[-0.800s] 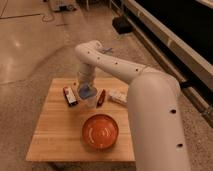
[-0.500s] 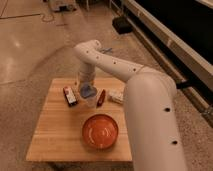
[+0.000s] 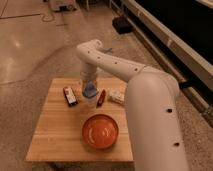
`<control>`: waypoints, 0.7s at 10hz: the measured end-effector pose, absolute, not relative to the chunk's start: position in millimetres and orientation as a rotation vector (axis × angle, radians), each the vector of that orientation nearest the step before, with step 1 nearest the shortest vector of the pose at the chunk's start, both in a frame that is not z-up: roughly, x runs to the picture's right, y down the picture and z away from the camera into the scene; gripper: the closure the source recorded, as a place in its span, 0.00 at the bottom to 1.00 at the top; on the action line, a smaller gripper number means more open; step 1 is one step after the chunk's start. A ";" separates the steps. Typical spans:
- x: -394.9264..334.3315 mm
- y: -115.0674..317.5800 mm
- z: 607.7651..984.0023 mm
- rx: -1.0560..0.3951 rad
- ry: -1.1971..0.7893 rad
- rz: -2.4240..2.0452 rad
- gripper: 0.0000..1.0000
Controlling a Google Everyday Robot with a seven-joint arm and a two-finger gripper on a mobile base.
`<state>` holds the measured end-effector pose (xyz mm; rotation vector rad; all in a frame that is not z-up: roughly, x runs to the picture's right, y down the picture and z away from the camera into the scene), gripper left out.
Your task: Place the white sponge in the ceramic cup
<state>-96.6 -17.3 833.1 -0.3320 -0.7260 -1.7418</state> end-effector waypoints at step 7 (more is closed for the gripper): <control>-69.5 -60.0 858.5 -0.330 -0.685 -1.754 0.75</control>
